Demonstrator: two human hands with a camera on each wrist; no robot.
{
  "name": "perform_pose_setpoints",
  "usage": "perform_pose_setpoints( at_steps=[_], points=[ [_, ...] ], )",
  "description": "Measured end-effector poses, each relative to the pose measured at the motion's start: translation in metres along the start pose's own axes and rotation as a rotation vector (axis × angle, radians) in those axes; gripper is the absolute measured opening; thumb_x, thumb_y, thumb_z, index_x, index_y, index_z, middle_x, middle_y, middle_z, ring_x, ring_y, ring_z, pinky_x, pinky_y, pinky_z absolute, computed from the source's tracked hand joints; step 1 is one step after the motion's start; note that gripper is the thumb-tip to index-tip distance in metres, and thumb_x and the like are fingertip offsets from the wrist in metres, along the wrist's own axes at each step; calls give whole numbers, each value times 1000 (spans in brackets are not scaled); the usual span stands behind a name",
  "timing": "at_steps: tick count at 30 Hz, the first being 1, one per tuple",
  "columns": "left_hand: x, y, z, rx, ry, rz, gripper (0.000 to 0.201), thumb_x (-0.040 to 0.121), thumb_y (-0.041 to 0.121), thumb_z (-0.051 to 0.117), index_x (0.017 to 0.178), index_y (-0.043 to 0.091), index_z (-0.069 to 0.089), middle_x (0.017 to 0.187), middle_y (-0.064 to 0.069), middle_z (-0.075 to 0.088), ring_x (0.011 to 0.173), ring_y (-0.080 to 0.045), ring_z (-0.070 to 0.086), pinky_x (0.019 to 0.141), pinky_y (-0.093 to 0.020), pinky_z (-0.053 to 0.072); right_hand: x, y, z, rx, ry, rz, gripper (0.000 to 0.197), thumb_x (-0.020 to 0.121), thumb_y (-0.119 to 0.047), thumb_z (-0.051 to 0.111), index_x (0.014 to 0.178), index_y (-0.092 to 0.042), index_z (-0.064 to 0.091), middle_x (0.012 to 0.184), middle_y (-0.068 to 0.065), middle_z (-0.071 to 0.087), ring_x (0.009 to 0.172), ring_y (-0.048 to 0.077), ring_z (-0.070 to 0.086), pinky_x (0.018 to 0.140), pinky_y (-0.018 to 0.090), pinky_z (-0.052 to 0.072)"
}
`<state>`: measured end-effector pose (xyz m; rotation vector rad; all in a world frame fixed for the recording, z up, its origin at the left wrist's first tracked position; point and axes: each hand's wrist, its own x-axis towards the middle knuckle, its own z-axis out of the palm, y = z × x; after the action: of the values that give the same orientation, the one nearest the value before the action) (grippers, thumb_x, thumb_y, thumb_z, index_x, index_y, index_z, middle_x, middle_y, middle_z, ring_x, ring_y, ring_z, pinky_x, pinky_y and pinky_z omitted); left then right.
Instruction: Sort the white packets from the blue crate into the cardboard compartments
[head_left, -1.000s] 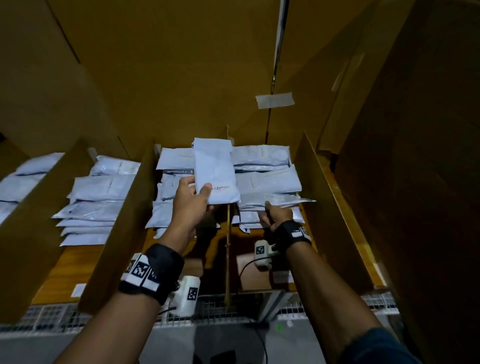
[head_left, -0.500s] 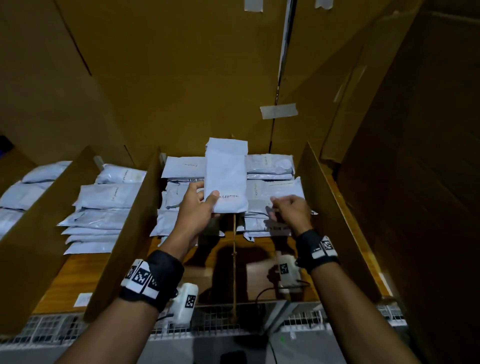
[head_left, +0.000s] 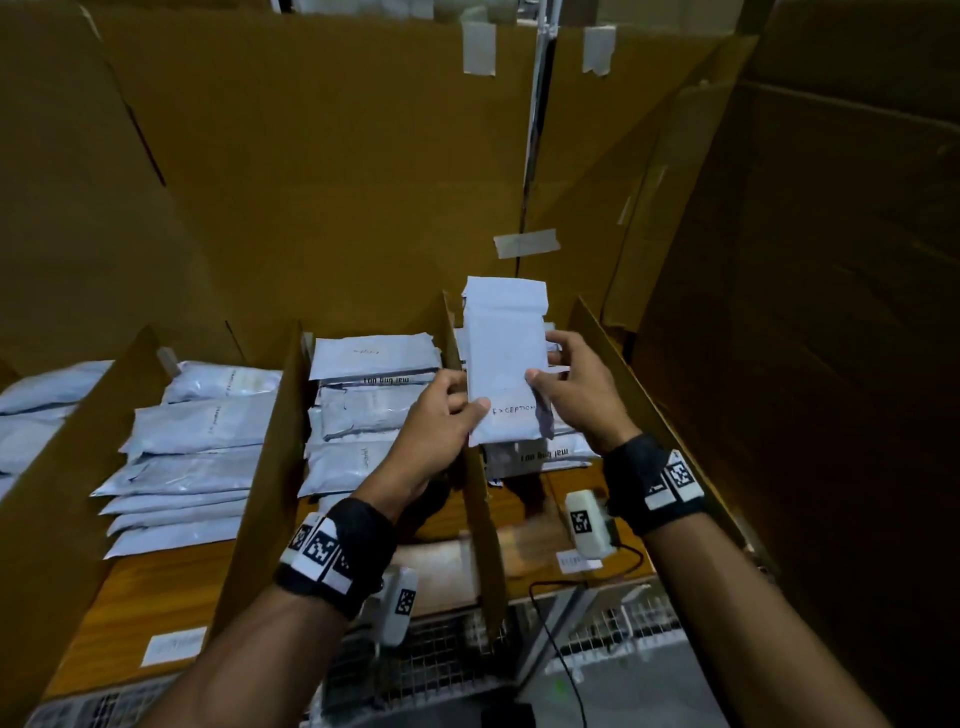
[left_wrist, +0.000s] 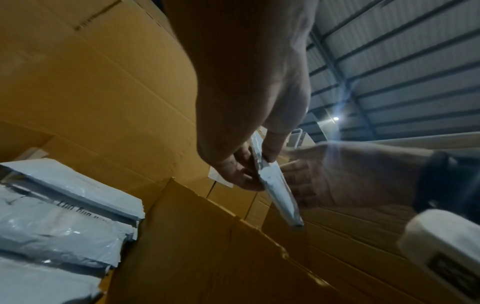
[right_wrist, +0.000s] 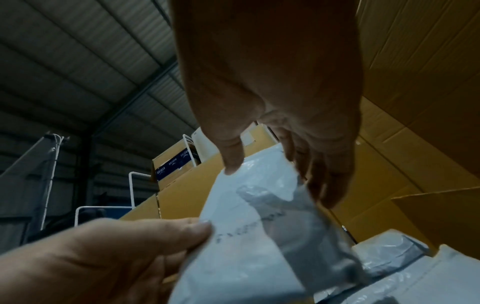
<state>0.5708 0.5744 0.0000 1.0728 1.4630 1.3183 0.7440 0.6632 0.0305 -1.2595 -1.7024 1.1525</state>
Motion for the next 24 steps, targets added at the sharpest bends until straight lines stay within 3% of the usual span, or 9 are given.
perform_pose_setpoints(
  at_steps=[2,4,8,10,13,15,18,21,24],
  points=[
    [-2,-2,3,34,-30,26,24,104,18,67,125,23,56,116,-1,79,100,-14,77,85,-36,62,-4,-1,2,-80,32,-33,64,94,-42,77,147,-26,46,132,-10,59,116,14,63,93,39,60],
    [-6,2,10,101,-65,73,27,101,18,72,122,26,56,107,9,77,89,-3,75,77,-26,58,-5,-4,4,-140,56,-50,83,83,-62,81,147,-27,42,132,-11,58,118,15,60,96,39,58],
    [1,7,21,210,-163,152,38,96,18,78,127,27,58,86,13,67,71,0,63,66,-17,51,13,-2,0,-232,63,-26,91,74,-66,86,142,-25,42,135,-2,60,120,22,61,94,46,59],
    [15,7,20,272,-152,176,28,95,18,78,119,25,64,95,17,70,87,0,68,73,-14,52,34,4,-9,-254,71,-38,88,73,-63,88,140,-24,46,134,-1,62,120,22,61,92,41,58],
    [46,-1,13,513,53,256,26,100,24,72,124,29,66,116,14,68,113,-13,66,94,-29,55,72,19,-25,-328,103,-49,99,61,-68,89,141,-24,49,135,2,63,121,23,61,92,41,57],
    [71,-13,10,721,119,268,38,103,28,66,140,28,57,136,6,61,130,-19,56,103,-32,46,98,28,-35,-409,92,-81,108,53,-72,86,142,-22,50,135,6,60,123,25,58,94,41,54],
    [109,-32,6,915,97,176,62,104,32,61,159,17,35,165,-7,38,152,-28,33,122,-43,35,133,41,-42,-577,-21,-137,98,65,-61,91,144,-19,51,138,9,59,128,33,52,102,46,49],
    [132,-46,7,1011,50,93,80,102,36,59,166,12,17,174,-12,21,161,-31,19,129,-48,24,167,52,-41,-647,-168,-174,91,74,-50,91,148,-20,48,142,11,56,136,35,46,105,46,44],
    [141,-55,8,1050,33,43,83,105,31,55,168,8,6,177,-13,7,163,-29,8,132,-41,13,198,59,-29,-717,-278,-197,95,71,-46,93,149,-20,47,144,13,56,133,36,52,104,48,46]
  ],
)
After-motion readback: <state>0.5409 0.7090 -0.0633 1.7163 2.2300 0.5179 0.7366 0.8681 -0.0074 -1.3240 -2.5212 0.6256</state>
